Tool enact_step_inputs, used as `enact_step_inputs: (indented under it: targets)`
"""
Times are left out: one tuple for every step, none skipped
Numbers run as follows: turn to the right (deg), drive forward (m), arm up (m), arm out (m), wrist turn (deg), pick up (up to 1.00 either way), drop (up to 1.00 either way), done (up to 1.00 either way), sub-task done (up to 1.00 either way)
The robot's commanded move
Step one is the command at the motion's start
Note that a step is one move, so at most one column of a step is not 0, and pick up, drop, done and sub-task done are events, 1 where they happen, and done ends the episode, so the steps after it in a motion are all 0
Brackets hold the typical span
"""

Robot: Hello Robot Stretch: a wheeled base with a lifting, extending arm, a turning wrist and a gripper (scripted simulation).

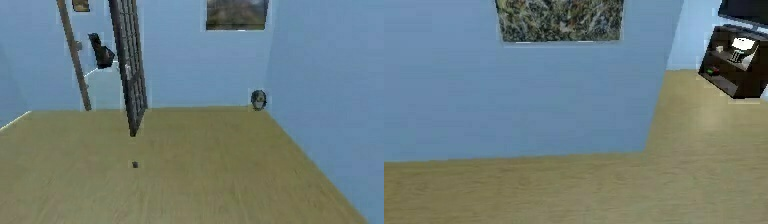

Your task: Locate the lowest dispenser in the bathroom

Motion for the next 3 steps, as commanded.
enact_step_inputs:
  targets:
    - [33.0, 0.00, 0.00, 0.00, 0.0, 0.00, 0.00, 0.00, 0.00]
    - [0.0, 0.10, 0.00, 0.00, 0.0, 0.00, 0.00, 0.00, 0.00]
    - [-45.0, 0.00, 0.00, 0.00, 0.0, 0.00, 0.00, 0.00, 0.00]
